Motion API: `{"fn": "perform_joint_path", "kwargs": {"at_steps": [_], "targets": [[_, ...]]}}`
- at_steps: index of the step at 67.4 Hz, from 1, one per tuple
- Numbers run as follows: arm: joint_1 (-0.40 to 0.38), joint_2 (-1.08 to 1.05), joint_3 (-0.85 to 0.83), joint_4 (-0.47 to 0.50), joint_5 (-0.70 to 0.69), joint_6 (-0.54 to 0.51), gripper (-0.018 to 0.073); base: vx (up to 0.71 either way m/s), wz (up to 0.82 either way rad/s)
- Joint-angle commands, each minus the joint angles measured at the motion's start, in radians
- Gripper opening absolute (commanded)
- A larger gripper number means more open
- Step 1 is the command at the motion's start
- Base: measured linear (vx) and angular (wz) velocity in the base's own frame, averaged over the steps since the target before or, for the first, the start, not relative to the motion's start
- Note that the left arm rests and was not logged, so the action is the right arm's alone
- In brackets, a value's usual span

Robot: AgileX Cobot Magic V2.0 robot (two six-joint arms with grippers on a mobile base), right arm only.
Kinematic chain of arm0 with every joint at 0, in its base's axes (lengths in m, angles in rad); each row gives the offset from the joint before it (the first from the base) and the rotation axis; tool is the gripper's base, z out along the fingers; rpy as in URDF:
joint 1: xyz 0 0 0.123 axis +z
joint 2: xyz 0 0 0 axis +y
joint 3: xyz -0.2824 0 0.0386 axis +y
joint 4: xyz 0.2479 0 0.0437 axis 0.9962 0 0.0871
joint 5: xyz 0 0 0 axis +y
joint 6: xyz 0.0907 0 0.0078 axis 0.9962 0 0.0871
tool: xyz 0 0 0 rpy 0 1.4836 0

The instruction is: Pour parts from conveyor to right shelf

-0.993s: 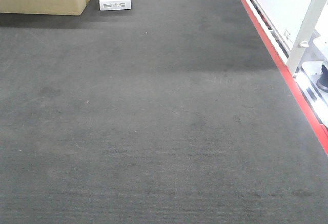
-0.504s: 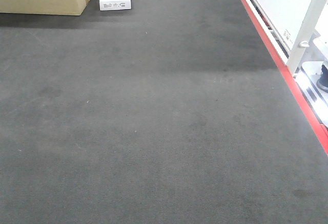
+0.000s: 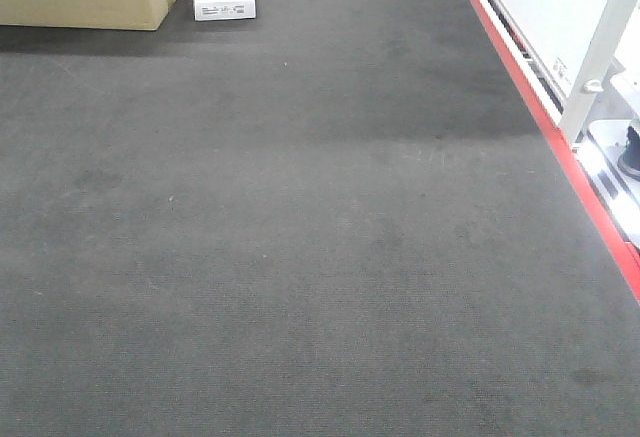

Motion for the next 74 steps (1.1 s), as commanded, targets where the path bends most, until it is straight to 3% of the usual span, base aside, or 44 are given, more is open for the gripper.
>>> {"fn": "perform_joint_path", "kwargs": {"at_steps": [1,40,74], "targets": [[-0.004,0.012,-0.024,-0.016,-0.079,-0.004,-0.0006,0.0,0.0],[-0.004,0.012,-0.024,-0.016,-0.08,-0.004,-0.0006,-0.02,-0.03],[-0.004,0.012,-0.024,-0.016,-0.08,-0.004,-0.0006,-0.23,-0.15]]}}
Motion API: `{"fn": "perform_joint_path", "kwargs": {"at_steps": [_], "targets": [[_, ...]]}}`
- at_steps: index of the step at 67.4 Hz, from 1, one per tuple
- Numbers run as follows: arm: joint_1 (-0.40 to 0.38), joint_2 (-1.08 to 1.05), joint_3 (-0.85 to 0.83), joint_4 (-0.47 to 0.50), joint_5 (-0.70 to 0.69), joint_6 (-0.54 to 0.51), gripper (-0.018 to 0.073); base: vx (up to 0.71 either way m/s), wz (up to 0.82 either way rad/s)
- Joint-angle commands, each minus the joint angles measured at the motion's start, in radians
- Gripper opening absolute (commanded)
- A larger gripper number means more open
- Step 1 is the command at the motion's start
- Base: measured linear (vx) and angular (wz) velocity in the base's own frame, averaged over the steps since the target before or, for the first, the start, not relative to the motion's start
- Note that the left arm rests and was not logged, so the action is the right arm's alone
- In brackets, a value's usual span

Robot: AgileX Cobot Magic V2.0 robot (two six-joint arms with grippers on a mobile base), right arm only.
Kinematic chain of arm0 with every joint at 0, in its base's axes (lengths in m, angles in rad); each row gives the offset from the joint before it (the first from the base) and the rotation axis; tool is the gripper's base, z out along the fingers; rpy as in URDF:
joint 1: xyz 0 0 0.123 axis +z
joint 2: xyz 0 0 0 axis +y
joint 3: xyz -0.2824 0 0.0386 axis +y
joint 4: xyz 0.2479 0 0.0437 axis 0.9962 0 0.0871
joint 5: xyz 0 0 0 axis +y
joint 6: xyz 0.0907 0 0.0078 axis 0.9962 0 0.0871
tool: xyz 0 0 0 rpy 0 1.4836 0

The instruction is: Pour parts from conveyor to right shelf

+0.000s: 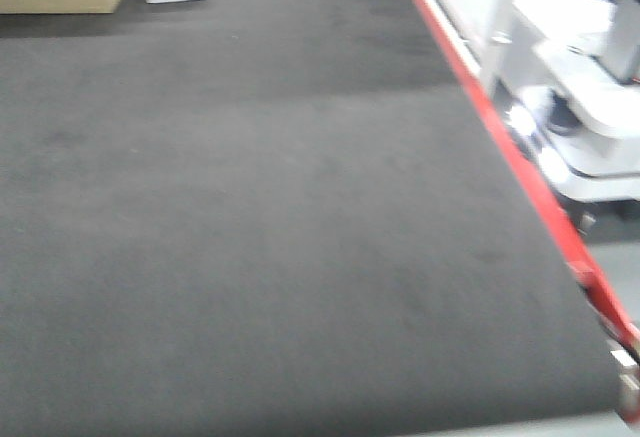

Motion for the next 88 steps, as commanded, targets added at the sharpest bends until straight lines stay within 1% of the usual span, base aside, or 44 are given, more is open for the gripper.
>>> {"fn": "perform_joint_path", "kwargs": {"at_steps": [1,30,65,88], "targets": [[-0.004,0.012,-0.024,-0.016,-0.08,-0.004,-0.0006,-0.3,-0.35],[-0.004,0.012,-0.024,-0.016,-0.062,-0.004,-0.0006,-0.32,-0.44],[-0.004,0.012,-0.024,-0.016,-0.06,-0.004,-0.0006,-0.25,-0.75],[-0.004,0.012,-0.024,-0.016,-0.06,-0.004,-0.0006,-0.18,-0.6]]}}
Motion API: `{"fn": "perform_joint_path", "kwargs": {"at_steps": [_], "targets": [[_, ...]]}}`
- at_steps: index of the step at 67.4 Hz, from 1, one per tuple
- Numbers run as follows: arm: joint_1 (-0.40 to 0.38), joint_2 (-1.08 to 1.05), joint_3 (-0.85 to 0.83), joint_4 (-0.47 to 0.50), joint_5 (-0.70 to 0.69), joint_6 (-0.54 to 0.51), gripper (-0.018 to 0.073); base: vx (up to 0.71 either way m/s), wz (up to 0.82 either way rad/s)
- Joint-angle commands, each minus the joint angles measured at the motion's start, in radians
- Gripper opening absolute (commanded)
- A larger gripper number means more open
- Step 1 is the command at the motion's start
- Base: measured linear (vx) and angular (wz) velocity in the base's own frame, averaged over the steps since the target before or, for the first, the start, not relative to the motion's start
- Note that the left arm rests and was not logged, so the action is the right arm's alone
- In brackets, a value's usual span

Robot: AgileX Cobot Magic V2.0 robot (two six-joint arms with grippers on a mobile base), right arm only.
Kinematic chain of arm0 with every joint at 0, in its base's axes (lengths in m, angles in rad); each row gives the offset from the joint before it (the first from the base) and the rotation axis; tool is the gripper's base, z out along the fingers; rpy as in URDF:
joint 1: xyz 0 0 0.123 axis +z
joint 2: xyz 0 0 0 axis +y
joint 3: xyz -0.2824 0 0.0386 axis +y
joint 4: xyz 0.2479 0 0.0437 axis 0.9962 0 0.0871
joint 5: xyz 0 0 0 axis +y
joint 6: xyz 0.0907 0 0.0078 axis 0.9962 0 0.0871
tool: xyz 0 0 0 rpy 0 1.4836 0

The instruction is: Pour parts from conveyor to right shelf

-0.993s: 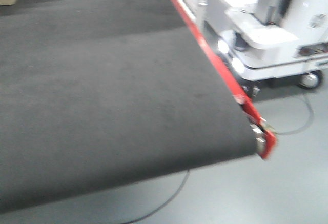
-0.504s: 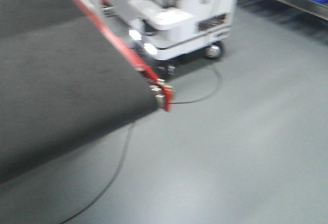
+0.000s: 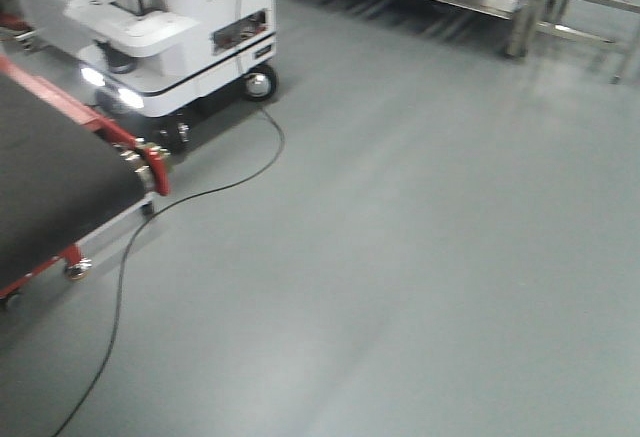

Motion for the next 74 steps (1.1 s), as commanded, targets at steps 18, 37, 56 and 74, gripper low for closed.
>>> {"fn": "perform_joint_path", "kwargs": {"at_steps": [18,37,56,74], "targets": [[-0.004,0.012,-0.024,-0.013,-0.075,-0.004,-0.0006,-0.14,-0.53],[-0.004,0.012,-0.024,-0.013,-0.075,-0.004,-0.0006,-0.12,-0.55],[-0.004,0.012,-0.024,-0.013,-0.075,-0.004,-0.0006,-0.09,-0.59],[-0.004,0.012,-0.024,-0.013,-0.075,-0.004,-0.0006,-0.04,-0.66]]}}
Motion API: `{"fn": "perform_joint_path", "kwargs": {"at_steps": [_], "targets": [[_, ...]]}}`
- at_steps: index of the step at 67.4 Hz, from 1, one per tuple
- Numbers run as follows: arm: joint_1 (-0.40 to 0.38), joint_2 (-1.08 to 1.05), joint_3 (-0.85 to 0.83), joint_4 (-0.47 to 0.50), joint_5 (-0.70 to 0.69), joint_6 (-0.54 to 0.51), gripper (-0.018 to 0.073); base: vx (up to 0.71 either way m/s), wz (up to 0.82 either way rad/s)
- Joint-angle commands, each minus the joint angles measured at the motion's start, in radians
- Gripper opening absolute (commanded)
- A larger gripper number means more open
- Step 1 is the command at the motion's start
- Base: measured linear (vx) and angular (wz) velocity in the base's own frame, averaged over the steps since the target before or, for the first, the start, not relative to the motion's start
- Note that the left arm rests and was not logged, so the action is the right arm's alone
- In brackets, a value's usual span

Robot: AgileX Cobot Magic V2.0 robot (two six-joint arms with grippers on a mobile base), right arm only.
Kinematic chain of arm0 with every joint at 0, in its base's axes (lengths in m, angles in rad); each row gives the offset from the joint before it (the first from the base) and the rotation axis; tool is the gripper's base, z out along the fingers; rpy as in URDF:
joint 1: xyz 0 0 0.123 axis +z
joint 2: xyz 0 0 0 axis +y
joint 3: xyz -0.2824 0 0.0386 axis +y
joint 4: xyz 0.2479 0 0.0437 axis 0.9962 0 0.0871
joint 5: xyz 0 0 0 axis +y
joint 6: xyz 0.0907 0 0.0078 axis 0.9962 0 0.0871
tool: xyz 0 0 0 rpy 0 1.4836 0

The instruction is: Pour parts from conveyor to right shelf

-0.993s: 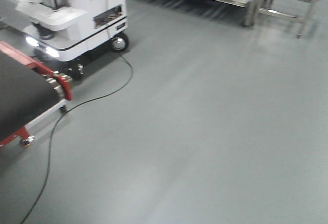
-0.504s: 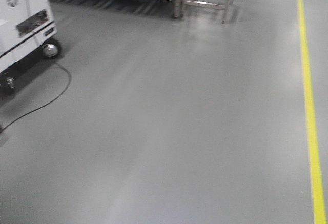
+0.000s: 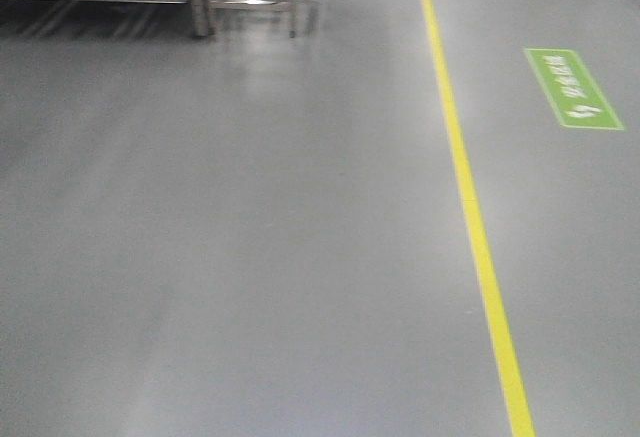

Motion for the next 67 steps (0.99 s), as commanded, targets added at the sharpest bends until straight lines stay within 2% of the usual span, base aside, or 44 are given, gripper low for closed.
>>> {"fn": "perform_joint_path", "kwargs": {"at_steps": [1,21,67], "targets": [[-0.004,0.012,-0.024,-0.013,-0.076,-0.004,-0.0006,-0.01,-0.58],[-0.004,0.012,-0.024,-0.013,-0.076,-0.004,-0.0006,0.03,-0.43],[-0.004,0.012,-0.024,-0.013,-0.076,-0.004,-0.0006,0.12,-0.25]]}}
